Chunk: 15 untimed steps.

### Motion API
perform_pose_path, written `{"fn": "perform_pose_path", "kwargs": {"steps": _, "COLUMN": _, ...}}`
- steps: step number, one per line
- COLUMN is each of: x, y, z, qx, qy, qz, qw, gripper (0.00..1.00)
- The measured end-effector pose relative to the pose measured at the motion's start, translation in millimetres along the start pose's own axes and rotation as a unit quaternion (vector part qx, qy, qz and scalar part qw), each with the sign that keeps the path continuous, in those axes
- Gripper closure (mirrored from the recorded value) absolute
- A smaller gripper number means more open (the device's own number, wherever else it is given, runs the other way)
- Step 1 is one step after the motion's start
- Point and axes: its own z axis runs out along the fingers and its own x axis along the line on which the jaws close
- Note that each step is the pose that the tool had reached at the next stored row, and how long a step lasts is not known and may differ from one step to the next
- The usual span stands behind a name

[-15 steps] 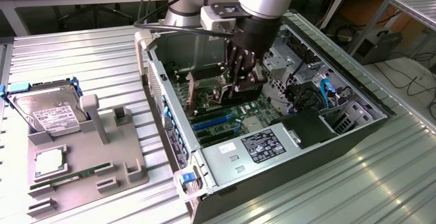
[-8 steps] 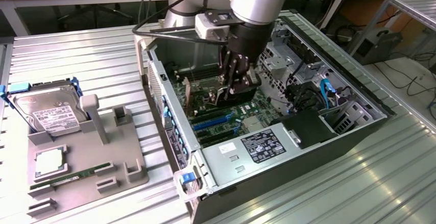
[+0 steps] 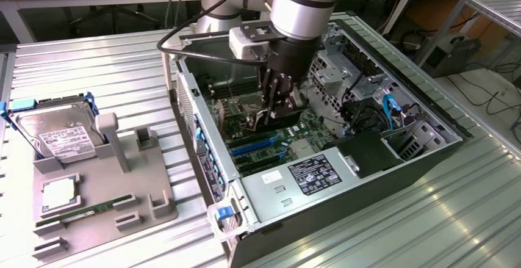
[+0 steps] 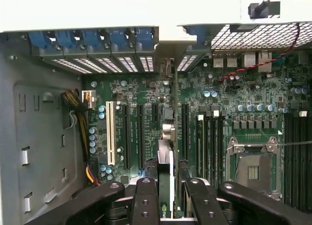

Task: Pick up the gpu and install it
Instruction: 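Insert the gpu into the slot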

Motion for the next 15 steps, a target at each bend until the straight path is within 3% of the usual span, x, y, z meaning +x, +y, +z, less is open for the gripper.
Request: {"fn": "perform_pose_path", "kwargs": {"steps": 15, "x": -0.5, "y": 3.9, "z": 19.6, "qx": 0.0015, "qy": -0.0024, "qz": 0.000, "qw": 1.0000, "gripper": 0.74}}
